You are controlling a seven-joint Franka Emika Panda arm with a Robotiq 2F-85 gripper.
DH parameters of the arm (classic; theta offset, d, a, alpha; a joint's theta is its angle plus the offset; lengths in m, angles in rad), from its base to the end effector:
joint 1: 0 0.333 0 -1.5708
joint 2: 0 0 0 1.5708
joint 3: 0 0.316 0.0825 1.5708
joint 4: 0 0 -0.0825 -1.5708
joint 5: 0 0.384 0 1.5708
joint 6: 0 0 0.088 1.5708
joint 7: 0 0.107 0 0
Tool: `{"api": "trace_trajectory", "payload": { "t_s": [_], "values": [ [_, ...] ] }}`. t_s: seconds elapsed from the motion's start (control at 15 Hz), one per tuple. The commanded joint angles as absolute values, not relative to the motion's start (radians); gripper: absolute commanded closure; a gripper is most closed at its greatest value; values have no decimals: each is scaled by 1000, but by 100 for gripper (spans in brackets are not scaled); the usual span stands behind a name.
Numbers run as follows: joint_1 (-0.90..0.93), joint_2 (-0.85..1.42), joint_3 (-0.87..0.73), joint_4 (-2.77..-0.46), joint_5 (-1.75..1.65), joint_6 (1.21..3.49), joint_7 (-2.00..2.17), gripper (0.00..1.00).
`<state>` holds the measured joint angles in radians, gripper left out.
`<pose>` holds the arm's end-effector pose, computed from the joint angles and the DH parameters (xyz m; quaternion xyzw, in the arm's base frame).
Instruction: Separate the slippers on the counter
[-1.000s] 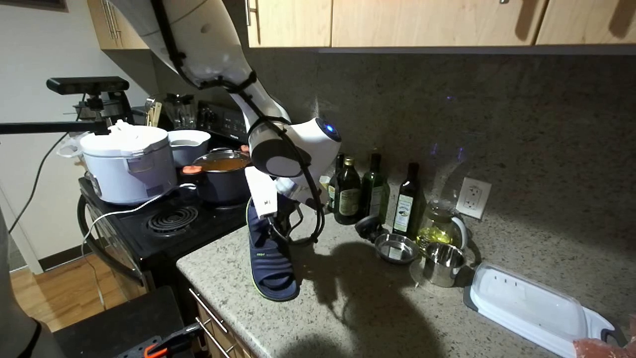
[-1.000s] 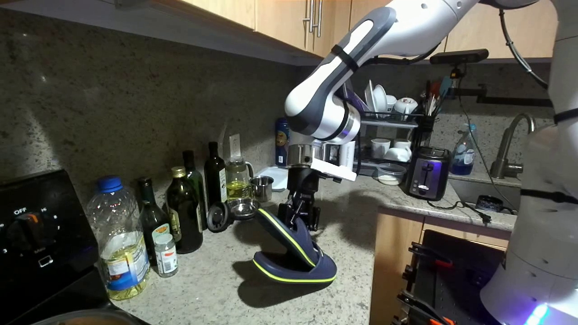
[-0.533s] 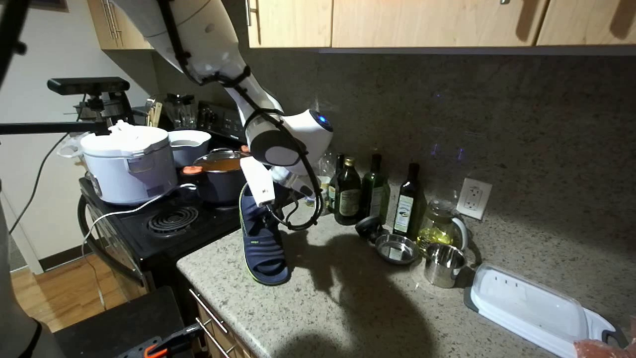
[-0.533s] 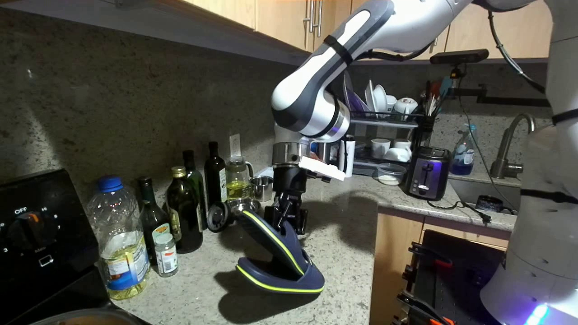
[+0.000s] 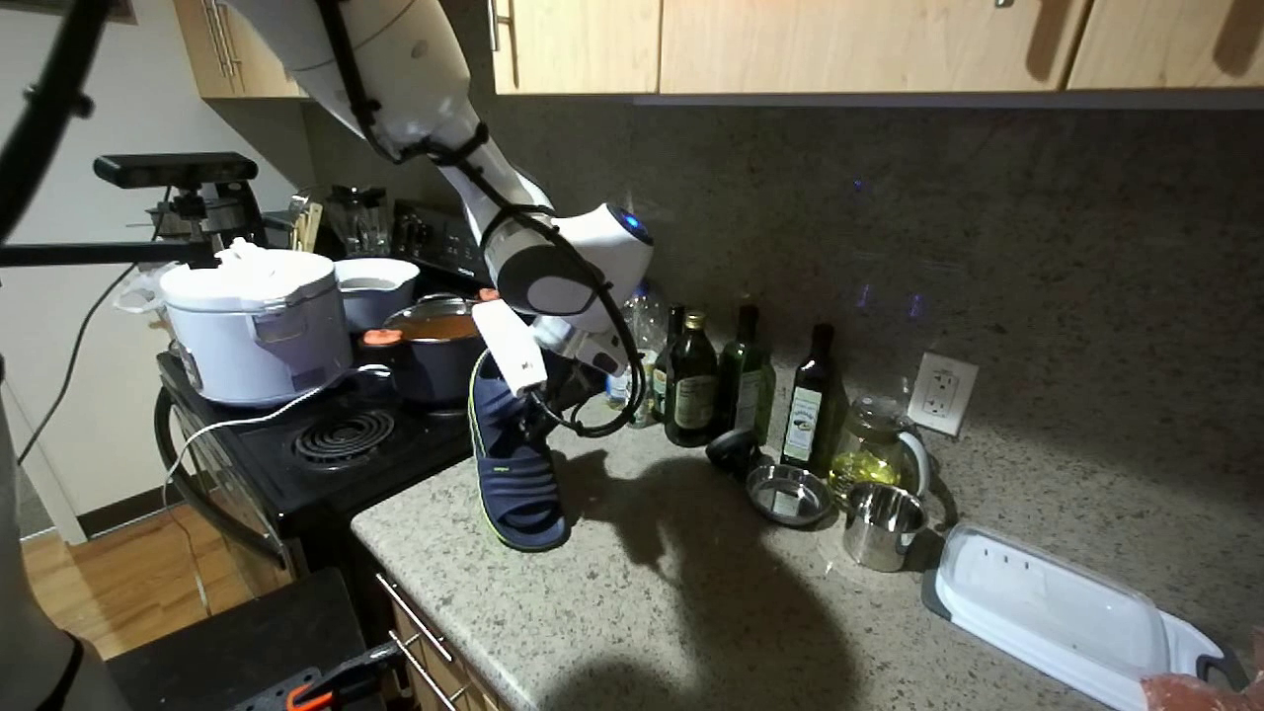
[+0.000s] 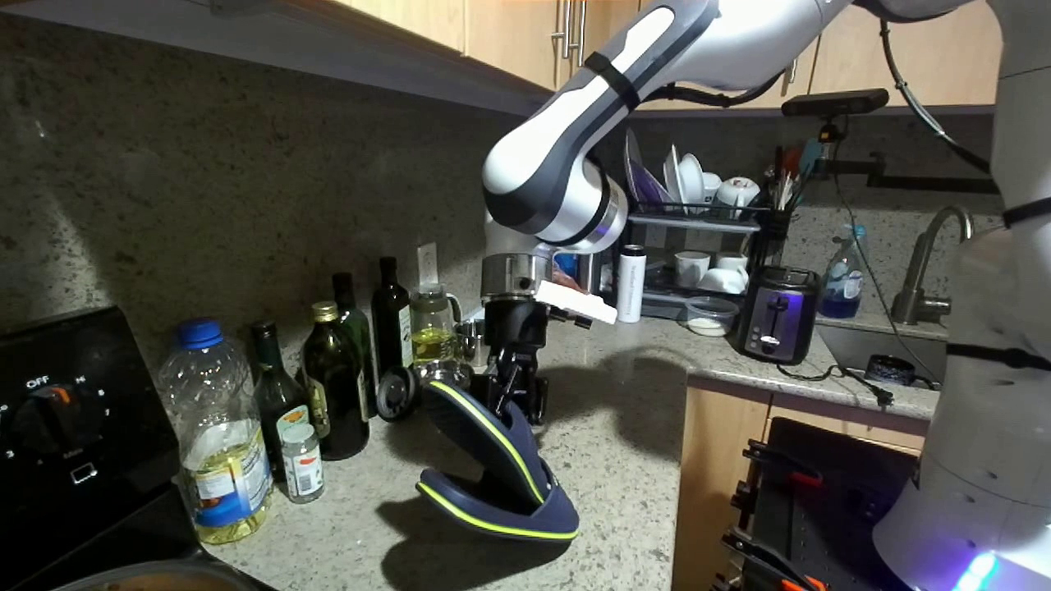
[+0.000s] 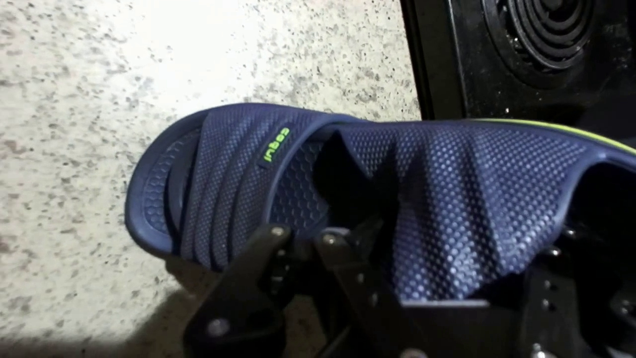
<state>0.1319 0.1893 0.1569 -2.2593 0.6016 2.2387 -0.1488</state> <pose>0.4909 0.1638 0.2671 -0.9687 -0.0039 0.1173 0.2188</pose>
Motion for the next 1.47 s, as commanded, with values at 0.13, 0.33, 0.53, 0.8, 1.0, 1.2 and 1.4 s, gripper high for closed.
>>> {"api": "trace_trajectory", "payload": {
  "t_s": [0.13,0.33,0.53,0.8,1.0,1.2,1.4],
  "values": [
    [121,53,134,-2343,461,2268,-43,100],
    [124,-1,118,-2388,341,2292,32,100],
    [124,-50,107,-2438,127,2326,168,100],
    [102,-76,102,-2486,-209,2337,393,100],
    [84,-61,105,-2504,-431,2321,577,100],
    [73,-18,102,-2517,-614,2316,758,100],
    [72,46,88,-2525,-719,2310,895,100]
  ]
}}
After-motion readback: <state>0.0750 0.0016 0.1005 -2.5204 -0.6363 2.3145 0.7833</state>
